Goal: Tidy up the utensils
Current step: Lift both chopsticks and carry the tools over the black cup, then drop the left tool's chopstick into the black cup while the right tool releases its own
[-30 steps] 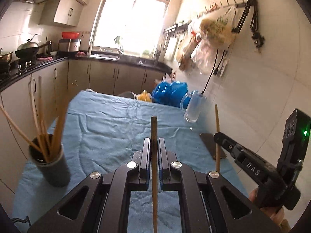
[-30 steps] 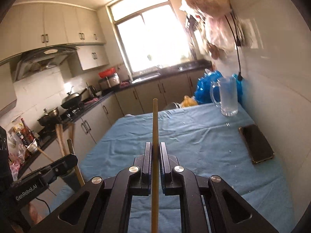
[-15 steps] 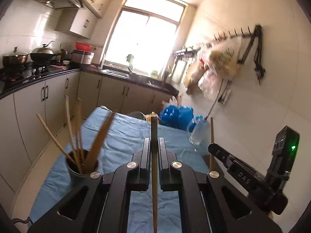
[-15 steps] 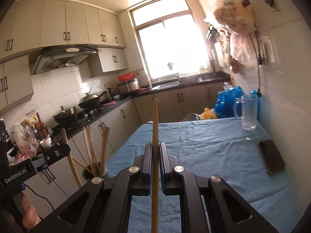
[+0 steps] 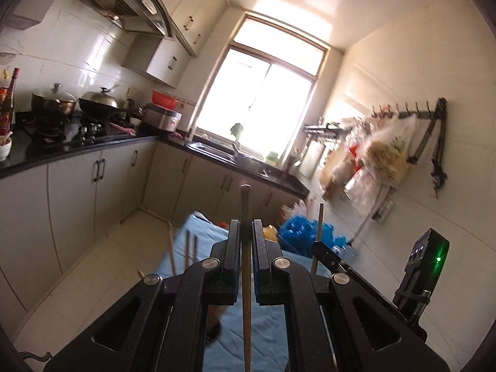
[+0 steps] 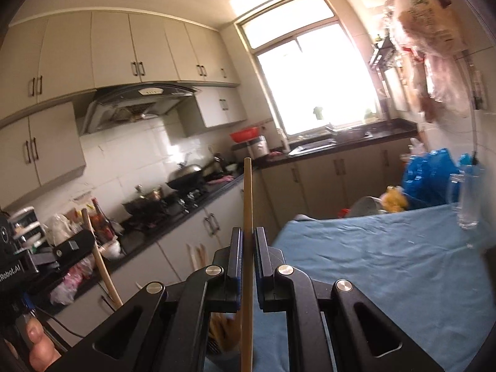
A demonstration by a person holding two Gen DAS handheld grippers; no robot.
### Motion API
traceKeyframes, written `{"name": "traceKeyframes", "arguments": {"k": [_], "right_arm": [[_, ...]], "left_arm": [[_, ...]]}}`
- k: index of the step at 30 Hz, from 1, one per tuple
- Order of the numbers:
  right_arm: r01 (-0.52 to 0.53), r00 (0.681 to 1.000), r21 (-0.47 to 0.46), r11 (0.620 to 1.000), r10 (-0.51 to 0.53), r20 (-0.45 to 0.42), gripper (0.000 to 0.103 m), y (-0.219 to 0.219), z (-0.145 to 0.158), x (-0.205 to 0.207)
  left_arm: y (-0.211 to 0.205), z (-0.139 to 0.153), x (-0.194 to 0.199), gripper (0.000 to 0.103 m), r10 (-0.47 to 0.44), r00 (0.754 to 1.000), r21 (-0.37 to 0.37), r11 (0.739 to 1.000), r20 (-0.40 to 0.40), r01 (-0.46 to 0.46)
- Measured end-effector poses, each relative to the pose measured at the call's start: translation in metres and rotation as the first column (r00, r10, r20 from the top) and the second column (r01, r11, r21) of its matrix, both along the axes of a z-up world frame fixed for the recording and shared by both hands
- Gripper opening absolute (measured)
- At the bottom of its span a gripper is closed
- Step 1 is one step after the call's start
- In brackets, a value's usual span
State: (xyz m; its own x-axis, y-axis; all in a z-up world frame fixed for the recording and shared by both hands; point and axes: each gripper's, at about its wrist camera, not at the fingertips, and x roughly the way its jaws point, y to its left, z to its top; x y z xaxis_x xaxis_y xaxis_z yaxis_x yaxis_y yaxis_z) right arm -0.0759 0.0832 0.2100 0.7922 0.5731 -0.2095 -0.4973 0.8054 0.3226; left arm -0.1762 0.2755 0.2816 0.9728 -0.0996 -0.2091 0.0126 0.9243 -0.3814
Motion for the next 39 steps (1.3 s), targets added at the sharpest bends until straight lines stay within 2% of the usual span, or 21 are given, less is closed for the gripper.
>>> {"name": "traceKeyframes", "arguments": {"k": [6,11,20,27,39], "right_arm": [[-0.048,0.997,0.043,0.998,0.045,0.068,0.007,0.049,0.009,0.022],[-0.040,0.993,0.040,0.998,0.036,0.111,0.007,0.075,-0.001,0.034],[-0.004,0.993,0.004,1.000,0.003,0.117,0.007,0.097,-0.031,0.049],[0.017,0.990,-0.034,0.999,-0.013,0.137,0.007,0.102,-0.046,0.053],[0.047,0.990,-0.077,0.996,-0.037,0.136,0.008,0.098,-0.063,0.040]], "left_arm": [[0.018,0.004,0.025,0.006,0.096,0.995,0.051,0.994,0.018,-0.097],[0.025,-0.008,0.047,0.006,0.161,0.987,0.094,0.982,0.015,-0.162],[0.033,-0.032,0.072,0.006,0.181,0.983,0.106,0.979,-0.035,-0.177],[0.034,-0.042,0.081,0.006,0.188,0.981,0.123,0.976,-0.043,-0.182],[0.034,-0.053,0.077,0.006,0.184,0.980,0.098,0.979,-0.070,-0.177]]}}
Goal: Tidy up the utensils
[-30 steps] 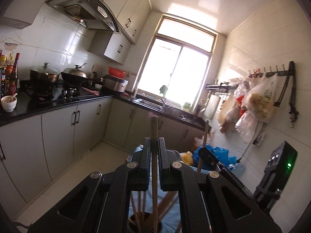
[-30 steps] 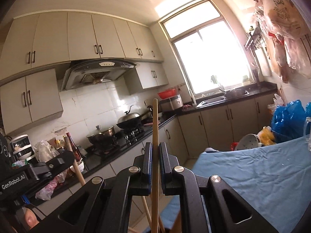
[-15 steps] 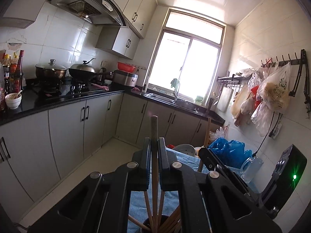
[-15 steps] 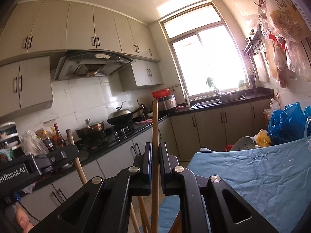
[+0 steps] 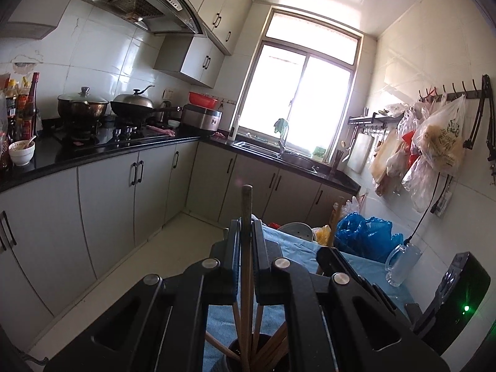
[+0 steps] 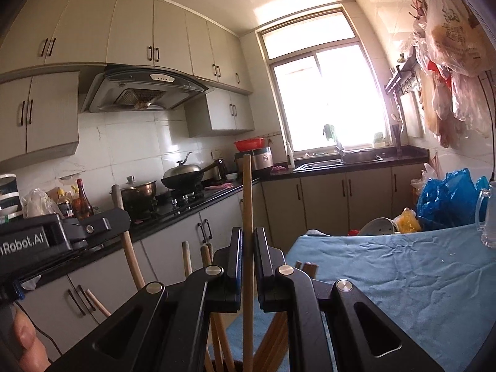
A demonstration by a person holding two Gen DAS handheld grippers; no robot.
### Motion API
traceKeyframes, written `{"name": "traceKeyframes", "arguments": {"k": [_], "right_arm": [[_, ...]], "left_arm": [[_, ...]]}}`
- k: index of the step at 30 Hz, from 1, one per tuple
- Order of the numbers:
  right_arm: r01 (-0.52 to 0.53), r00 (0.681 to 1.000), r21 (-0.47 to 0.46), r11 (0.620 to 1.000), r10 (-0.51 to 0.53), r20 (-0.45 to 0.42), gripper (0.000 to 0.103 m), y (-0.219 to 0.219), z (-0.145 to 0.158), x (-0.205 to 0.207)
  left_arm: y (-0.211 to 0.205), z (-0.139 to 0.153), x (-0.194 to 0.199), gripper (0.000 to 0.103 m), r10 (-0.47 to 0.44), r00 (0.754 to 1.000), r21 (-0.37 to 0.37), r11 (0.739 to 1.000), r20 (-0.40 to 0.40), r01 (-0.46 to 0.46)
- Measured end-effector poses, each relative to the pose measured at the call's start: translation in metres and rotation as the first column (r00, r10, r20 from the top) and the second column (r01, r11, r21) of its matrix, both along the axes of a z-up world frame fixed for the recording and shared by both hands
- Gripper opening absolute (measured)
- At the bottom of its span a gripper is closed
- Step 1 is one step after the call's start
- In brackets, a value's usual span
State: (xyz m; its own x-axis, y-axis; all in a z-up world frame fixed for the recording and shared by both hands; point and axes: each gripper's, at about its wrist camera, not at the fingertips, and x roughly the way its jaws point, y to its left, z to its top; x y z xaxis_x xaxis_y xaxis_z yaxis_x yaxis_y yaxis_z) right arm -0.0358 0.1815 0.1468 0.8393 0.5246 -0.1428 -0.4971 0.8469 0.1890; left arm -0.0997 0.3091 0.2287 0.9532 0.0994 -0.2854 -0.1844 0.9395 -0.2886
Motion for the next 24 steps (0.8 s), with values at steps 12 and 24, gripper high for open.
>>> {"name": "traceKeyframes", "arguments": {"k": [12,24], "right_arm": [[0.009,1.000,0.014,1.000,-0.009,-0.022,0.022,-0.013,0.011,-0.012],[0.116,0.992,-0.005,0.993,-0.116,-0.040,0.060,-0.060,0.012,-0.051]], "left_arm": [[-0.004,0.007,-0.029,0.007,0.040,0.999,-0.002,0.999,0.009,-0.040],[-0.033,0.007,-0.088,0.077,0.122,0.991,0.080,0.989,0.046,-0.125]]}}
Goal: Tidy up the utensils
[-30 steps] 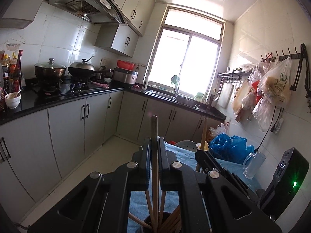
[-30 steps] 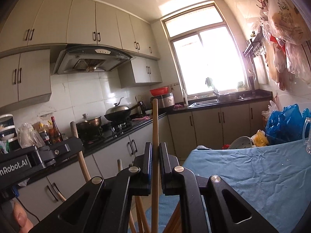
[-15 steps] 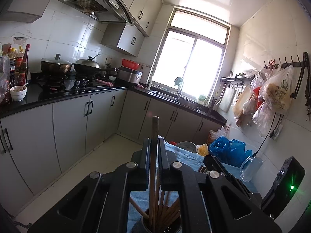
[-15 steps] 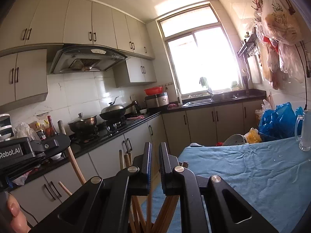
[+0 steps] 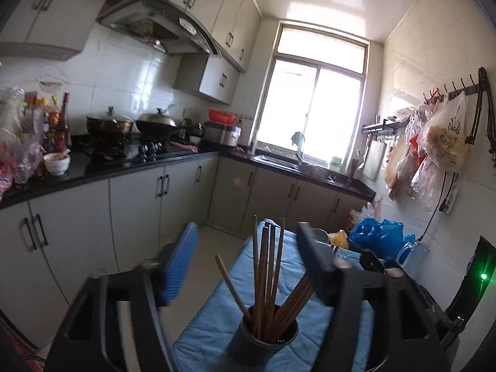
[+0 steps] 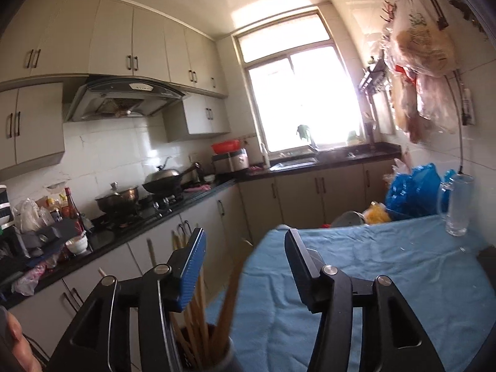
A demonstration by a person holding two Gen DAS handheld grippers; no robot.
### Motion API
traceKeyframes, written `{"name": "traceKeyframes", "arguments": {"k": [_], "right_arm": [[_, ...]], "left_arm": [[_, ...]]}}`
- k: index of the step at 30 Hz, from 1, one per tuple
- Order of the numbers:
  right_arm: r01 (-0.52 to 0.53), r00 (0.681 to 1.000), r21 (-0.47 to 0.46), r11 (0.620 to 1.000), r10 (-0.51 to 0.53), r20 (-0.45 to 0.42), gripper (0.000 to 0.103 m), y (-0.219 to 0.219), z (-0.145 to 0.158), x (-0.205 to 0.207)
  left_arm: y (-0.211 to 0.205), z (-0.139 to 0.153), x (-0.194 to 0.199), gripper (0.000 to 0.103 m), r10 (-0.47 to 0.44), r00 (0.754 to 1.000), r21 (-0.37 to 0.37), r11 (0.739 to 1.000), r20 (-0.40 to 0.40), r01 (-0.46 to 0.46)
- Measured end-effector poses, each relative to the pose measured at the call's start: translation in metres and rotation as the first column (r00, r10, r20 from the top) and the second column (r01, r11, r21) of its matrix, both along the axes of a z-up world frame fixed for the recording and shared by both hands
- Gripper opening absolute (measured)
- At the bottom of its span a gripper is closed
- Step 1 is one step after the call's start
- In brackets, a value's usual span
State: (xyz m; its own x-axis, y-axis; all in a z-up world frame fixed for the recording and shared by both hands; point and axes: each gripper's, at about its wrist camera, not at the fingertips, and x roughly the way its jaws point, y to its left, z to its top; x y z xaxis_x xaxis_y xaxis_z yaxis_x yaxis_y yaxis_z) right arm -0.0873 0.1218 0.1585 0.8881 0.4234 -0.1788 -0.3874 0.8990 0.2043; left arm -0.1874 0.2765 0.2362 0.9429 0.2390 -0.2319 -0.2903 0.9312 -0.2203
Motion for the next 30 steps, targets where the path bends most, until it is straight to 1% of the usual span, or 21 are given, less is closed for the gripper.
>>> {"name": "traceKeyframes", "arguments": {"k": [1,3,4,6,7,9,10,14,17,20,26,30], "right_arm": [[0.013,1.000,-0.007,1.000,-0.013,-0.014,0.063,-0.005,-0.003,-0.004],[0.027,0.999,-0.009,1.000,-0.028,-0.030,0.066,-0.014,-0.007,-0.010],[0.038,0.998,-0.013,0.999,-0.039,-0.040,0.067,-0.019,-0.010,-0.016],[0.050,0.997,-0.024,0.998,-0.051,-0.054,0.069,-0.027,-0.015,-0.023],[0.053,0.997,-0.027,0.998,-0.055,-0.059,0.070,-0.031,-0.016,-0.025],[0.064,0.995,-0.030,0.997,-0.066,-0.073,0.072,-0.038,-0.020,-0.032],[0.072,0.994,-0.029,0.997,-0.074,-0.082,0.073,-0.043,-0.023,-0.036],[0.091,0.990,-0.029,0.995,-0.093,-0.105,0.075,-0.056,-0.029,-0.047],[0.112,0.986,-0.039,0.993,-0.116,-0.120,0.079,-0.063,-0.035,-0.057],[0.128,0.981,-0.049,0.991,-0.133,-0.138,0.079,-0.069,-0.045,-0.065],[0.124,0.973,-0.071,0.990,-0.135,-0.185,0.080,-0.076,-0.065,-0.079],[0.123,0.970,-0.082,0.989,-0.137,-0.198,0.080,-0.078,-0.070,-0.083]], "left_arm": [[-0.005,-0.001,-0.007,0.087,0.022,1.000,0.014,1.000,0.015,-0.022],[-0.016,-0.004,-0.021,0.097,0.080,0.995,0.059,0.995,0.054,-0.083],[-0.021,-0.005,-0.026,0.101,0.098,0.993,0.080,0.991,0.067,-0.104],[-0.033,-0.008,-0.035,0.103,0.131,0.987,0.143,0.979,0.091,-0.143],[-0.039,-0.009,-0.038,0.103,0.143,0.986,0.174,0.972,0.086,-0.156],[-0.048,-0.012,-0.039,0.103,0.148,0.987,0.212,0.964,0.067,-0.159],[-0.053,-0.015,-0.040,0.103,0.139,0.990,0.228,0.963,0.039,-0.144],[-0.063,-0.025,-0.039,0.103,0.118,0.992,0.222,0.969,-0.042,-0.105],[-0.063,-0.035,-0.043,0.103,0.127,0.990,0.198,0.974,-0.062,-0.113],[-0.065,-0.045,-0.047,0.103,0.121,0.988,0.172,0.980,-0.094,-0.104],[-0.076,-0.061,-0.046,0.103,0.102,0.981,0.176,0.982,-0.162,-0.073],[-0.084,-0.067,-0.044,0.103,0.093,0.976,0.175,0.983,-0.195,-0.059]]}}
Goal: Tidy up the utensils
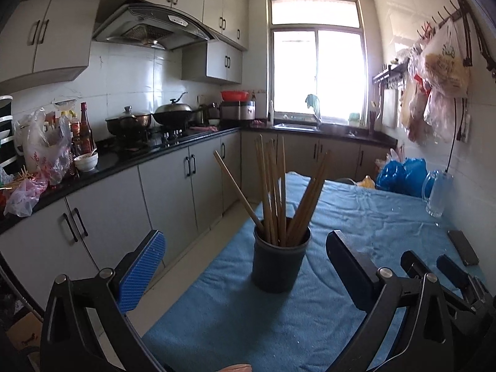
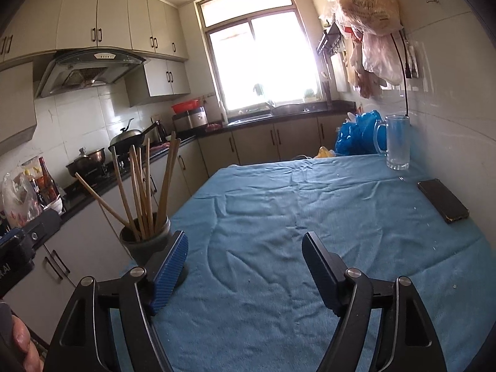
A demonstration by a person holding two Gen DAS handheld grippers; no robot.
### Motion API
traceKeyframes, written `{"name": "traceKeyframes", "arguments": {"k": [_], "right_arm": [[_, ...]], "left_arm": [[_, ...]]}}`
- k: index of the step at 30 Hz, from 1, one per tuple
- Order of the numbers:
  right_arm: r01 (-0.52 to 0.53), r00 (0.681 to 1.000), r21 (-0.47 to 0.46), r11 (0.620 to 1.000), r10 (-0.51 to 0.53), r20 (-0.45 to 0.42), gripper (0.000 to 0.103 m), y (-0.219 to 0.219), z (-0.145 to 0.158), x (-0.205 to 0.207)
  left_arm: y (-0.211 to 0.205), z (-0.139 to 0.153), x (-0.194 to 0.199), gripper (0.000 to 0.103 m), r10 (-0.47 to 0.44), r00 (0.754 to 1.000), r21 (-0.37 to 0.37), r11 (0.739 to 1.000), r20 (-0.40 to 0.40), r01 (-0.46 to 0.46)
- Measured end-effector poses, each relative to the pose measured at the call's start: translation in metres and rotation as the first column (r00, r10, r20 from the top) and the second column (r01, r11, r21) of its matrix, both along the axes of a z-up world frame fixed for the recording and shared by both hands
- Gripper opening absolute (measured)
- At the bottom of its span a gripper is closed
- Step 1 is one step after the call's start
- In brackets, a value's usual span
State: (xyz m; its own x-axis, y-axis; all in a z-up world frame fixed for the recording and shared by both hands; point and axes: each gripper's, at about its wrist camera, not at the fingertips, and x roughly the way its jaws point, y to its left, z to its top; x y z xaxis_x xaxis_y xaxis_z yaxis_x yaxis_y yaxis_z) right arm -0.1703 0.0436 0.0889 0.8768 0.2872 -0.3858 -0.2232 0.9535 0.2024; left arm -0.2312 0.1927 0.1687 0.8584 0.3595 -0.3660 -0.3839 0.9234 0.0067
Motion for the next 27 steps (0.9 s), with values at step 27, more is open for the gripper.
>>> {"name": "traceKeyframes", "arguments": {"k": [27], "right_arm": [[-0.011,0.999,-0.122,0.992,0.005,-0.048,0.086,0.033,-0.017,-0.001]], "left_arm": [[0.023,-0.046,0.018,0.103,-0.001,0.982,-0.080,0.997,-0.188,-0.015]]}}
